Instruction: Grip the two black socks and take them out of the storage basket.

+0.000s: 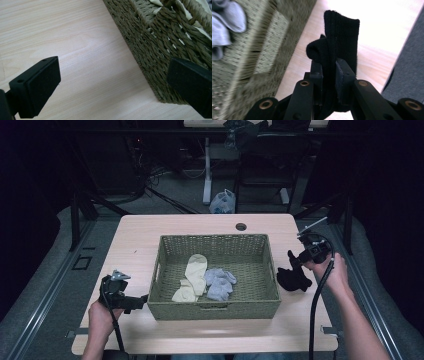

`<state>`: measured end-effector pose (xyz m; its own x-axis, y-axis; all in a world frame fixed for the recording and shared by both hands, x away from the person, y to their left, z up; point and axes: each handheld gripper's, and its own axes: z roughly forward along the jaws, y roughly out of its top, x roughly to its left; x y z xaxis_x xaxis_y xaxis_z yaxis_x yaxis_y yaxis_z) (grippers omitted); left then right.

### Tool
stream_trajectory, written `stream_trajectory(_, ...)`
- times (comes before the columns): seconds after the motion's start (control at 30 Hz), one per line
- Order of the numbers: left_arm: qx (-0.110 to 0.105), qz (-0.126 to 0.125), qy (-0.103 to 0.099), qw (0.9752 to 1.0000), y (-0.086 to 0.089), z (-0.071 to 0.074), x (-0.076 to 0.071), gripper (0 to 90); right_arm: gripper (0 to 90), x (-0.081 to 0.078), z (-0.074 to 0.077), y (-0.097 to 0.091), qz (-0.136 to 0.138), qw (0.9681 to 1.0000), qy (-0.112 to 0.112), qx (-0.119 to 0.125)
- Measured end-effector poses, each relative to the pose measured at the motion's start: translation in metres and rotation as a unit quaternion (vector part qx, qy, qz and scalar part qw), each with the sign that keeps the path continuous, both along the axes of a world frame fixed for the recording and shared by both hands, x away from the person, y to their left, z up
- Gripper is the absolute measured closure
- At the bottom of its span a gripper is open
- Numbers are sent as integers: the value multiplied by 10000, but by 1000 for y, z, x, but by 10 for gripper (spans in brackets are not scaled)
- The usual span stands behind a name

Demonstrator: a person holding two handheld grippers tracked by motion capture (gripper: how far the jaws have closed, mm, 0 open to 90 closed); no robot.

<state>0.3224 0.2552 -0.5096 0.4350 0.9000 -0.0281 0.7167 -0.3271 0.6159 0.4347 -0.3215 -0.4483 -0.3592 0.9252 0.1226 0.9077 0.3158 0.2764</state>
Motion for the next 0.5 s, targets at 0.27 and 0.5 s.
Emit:
stream_trajectory(0.27,-29,-6,-14,10000,1,1,0,0,691,2,-46,9,-4,9996,269,-11)
stream_trajectory(0.5,-30,-13,-7,10000,2,1,0,0,335,-7,-36,9,15,9999,59,88)
